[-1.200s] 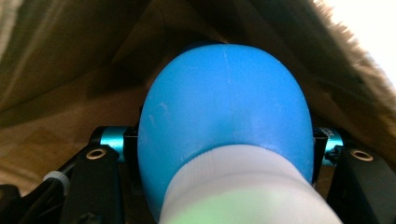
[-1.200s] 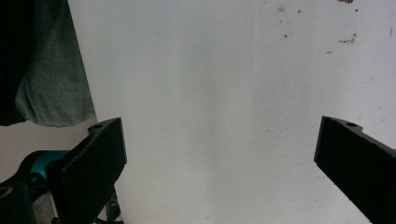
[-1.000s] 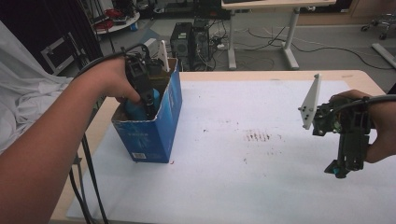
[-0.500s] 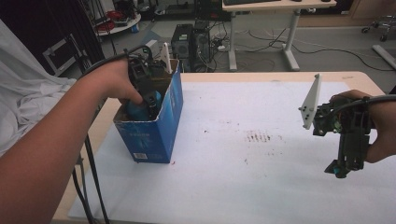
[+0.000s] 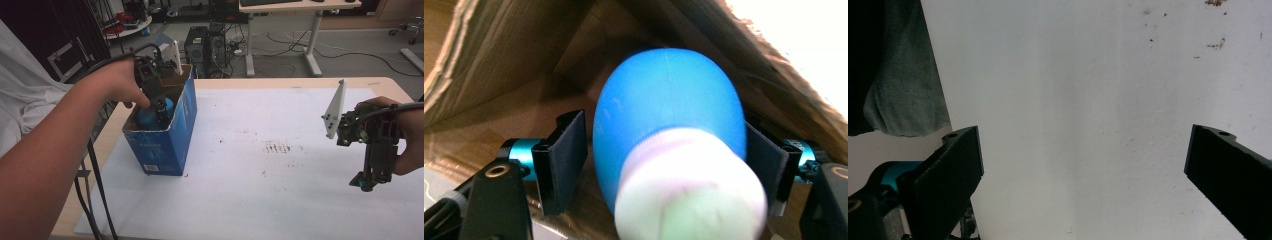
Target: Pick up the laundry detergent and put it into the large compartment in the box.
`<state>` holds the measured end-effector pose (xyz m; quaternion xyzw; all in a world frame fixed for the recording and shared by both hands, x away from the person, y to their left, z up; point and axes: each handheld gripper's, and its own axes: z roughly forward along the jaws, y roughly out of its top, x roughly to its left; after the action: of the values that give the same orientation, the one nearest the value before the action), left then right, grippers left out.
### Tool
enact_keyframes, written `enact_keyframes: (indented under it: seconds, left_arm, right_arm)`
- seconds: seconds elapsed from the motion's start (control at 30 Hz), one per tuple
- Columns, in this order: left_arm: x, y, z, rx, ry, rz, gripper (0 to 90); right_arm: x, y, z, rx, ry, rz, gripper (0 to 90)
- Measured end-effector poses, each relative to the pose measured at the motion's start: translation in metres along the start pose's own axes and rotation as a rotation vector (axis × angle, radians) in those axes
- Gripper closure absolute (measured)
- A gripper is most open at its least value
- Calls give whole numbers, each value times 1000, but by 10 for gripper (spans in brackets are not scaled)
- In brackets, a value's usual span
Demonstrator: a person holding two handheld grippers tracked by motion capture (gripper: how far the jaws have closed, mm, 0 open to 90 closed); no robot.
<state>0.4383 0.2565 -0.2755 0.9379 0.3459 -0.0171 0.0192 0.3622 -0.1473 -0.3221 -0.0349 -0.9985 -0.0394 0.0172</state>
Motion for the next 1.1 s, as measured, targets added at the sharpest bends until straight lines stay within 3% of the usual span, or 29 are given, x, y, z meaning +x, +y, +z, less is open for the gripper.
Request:
enact_keyframes:
  seconds: [0.6, 0.77, 1.1]
  left_arm:
    - [-2, -3, -32, -14, 18, -10, 179]
    - [-7, -1, -44, -20, 16, 16, 155]
    - [-29, 9, -61, -7, 38, 121, 90]
  right_arm:
    - [-3, 2, 0, -1, 3, -10, 14]
    - [-3, 4, -3, -6, -5, -18, 14]
    - [-3, 3, -5, -8, -5, -19, 14]
